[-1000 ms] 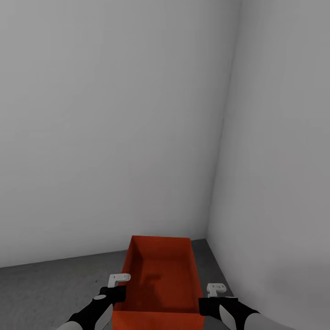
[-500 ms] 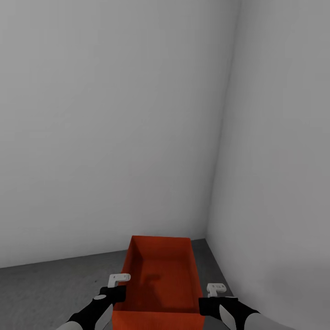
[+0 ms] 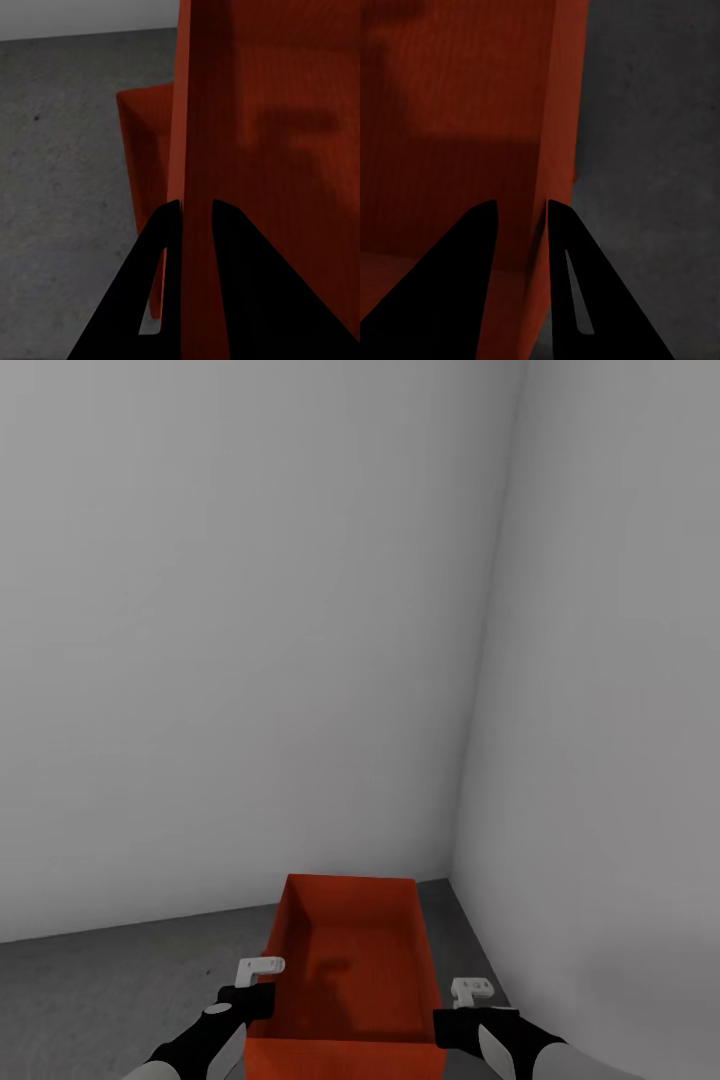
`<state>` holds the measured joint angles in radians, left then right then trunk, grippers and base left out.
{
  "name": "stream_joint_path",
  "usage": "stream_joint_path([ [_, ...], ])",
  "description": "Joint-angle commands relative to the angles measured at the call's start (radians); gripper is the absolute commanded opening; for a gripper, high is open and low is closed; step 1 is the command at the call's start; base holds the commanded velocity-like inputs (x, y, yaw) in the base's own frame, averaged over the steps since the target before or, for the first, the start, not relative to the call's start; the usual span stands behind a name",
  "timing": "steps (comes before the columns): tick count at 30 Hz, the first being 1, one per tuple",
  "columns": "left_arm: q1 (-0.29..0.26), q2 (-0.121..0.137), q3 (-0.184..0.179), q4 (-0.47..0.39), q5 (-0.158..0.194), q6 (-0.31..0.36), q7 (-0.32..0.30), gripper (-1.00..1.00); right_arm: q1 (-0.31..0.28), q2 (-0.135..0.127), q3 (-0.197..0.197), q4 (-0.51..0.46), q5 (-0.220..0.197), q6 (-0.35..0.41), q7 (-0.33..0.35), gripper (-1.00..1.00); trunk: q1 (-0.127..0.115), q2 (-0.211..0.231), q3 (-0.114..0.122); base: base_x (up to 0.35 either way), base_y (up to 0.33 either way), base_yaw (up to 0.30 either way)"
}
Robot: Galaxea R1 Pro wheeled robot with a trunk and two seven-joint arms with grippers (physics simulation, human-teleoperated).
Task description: Move the two storage containers from the living room to the garage. In the garage, place one container on the floor and stack the other container on top of it (either order is fine).
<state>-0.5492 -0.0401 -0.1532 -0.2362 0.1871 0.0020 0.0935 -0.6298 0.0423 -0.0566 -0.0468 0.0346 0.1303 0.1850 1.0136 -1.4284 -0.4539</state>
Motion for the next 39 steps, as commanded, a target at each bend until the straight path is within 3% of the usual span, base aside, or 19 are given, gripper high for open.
stream_joint_path([
  [1,0.000,0.002,-0.031,0.003,0.024,0.001,-0.023,-1.00,-0.001,-0.041,-0.008,-0.053,-0.010,-0.014,0.080,-1.00,0.000,-0.001,-0.001,0.000,0.000,0.000],
  [10,0.000,0.002,-0.031,0.003,0.025,0.001,-0.022,-1.00,-0.001,-0.041,-0.008,-0.053,-0.011,-0.014,0.080,-1.00,0.000,-0.001,-0.001,0.000,0.000,0.000],
  [39,0.000,0.002,-0.031,0.003,0.025,0.003,-0.023,-1.00,-0.001,-0.041,-0.008,-0.053,-0.011,-0.014,0.080,-1.00,0.111,-0.204,-0.092,0.000,0.000,0.000],
])
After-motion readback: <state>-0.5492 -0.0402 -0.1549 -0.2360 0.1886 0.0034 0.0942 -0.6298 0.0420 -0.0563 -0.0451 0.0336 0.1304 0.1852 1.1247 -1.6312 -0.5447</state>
